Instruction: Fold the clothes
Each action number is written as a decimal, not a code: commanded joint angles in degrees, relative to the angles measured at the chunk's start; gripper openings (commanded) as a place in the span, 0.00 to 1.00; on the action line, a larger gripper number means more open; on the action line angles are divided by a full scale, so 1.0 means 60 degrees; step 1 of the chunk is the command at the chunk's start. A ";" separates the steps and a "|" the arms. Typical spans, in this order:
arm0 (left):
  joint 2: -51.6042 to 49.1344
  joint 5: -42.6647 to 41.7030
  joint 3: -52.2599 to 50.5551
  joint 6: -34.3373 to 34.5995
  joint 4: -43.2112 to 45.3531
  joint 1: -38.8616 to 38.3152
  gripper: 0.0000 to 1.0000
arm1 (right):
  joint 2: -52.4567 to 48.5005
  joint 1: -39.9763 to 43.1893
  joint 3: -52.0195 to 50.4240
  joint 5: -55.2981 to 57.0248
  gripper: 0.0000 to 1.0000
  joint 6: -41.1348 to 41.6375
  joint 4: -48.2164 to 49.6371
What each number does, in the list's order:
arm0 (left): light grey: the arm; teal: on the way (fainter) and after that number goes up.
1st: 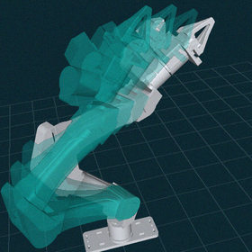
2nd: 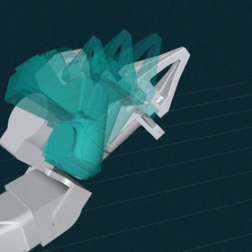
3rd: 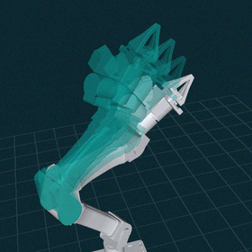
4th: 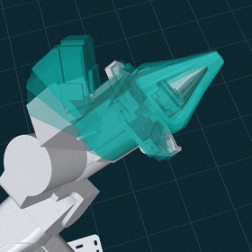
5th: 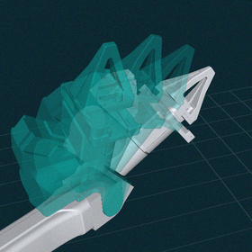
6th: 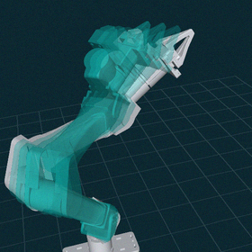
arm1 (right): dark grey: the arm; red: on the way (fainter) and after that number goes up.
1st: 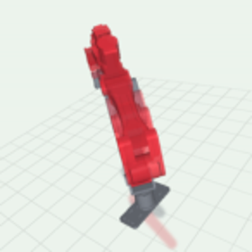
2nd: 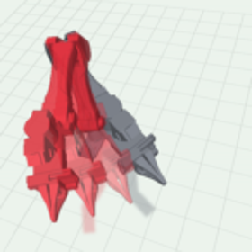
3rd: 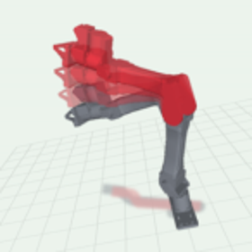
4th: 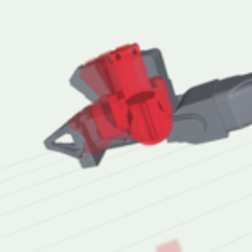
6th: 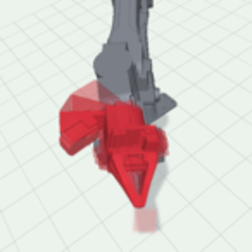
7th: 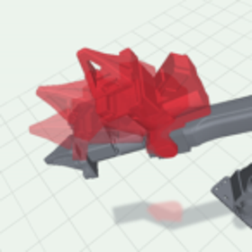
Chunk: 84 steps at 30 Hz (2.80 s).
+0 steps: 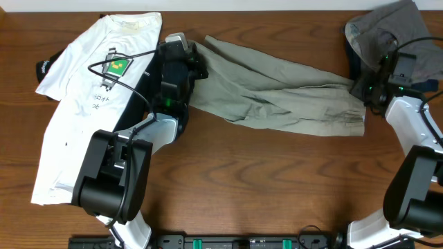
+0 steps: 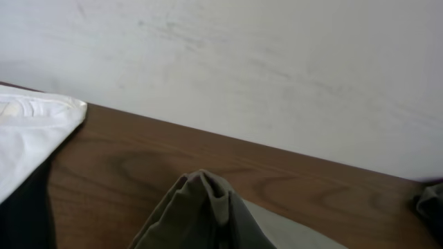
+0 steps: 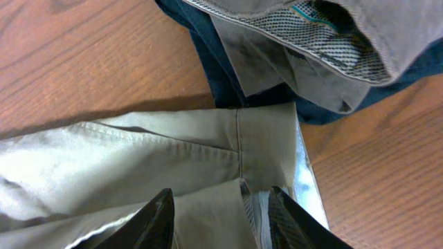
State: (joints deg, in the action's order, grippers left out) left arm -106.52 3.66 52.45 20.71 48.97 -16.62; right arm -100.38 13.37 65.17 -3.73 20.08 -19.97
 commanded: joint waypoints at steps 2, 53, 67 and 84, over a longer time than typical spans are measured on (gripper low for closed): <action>-0.0055 0.0259 0.0149 -0.0160 -0.0317 -0.0015 0.06 | 0.0954 0.0098 0.0288 -0.0714 0.50 -0.0576 -0.0736; -0.0055 0.0262 0.0149 -0.0168 -0.1585 -0.0011 0.06 | -0.0015 0.1494 -0.0721 -0.2983 0.46 -0.1501 -0.0867; -0.0055 0.0262 0.0149 -0.0168 -0.1588 -0.0011 0.06 | -0.0015 0.1636 -0.1872 -0.4248 0.35 -0.1741 0.0506; 0.0550 0.0266 0.0157 -0.0419 -0.1417 -0.0011 0.06 | 0.1239 0.1687 -0.1745 -0.4346 0.01 -0.1483 0.0670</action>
State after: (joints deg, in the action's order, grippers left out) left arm -106.30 4.54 52.45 20.18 39.51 -16.62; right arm -98.04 22.28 54.28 -29.98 10.28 -16.38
